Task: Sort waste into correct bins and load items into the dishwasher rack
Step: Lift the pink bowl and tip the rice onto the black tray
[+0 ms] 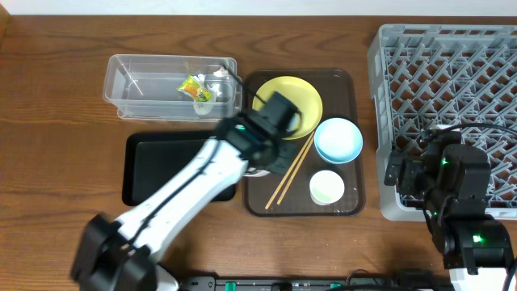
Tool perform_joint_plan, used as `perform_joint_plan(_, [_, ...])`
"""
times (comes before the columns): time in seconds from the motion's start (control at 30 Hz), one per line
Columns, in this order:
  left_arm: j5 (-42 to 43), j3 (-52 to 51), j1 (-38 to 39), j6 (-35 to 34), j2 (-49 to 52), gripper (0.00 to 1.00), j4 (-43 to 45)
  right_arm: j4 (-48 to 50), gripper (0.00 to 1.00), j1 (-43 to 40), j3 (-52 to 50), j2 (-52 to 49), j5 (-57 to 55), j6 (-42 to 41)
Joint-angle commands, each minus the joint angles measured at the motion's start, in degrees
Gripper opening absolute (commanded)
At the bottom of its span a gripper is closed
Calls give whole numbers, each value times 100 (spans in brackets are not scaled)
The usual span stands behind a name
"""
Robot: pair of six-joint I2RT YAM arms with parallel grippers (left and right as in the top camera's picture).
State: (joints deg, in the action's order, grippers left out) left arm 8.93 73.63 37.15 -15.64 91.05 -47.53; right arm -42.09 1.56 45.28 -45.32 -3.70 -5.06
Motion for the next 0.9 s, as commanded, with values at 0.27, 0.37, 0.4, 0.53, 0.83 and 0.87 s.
perform_joint_plan(0.27, [3244, -219, -2173, 1908, -151, 6, -824, 4, 99, 33, 101, 20, -35, -68])
perform_joint_plan(0.37, [4033, -369, -2817, 2352, -57, 6, -968, 4, 99, 33, 101, 20, -35, -68])
perform_joint_plan(0.4, [4330, -444, -3005, 2507, -37, 6, -968, 4, 99, 33, 101, 20, -35, -68])
perform_joint_plan(0.53, [5427, -796, -3759, 2914, 76, 6, -973, 0, 99, 33, 101, 20, -35, -68])
perform_joint_plan(0.83, [6738, -1335, -4736, 2885, 787, 6, -1014, -15, 99, 33, 101, 20, -35, -68])
perform_joint_plan(0.87, [6942, -1342, -4815, 2876, 922, 6, -1056, -15, 99, 33, 101, 20, -35, -68])
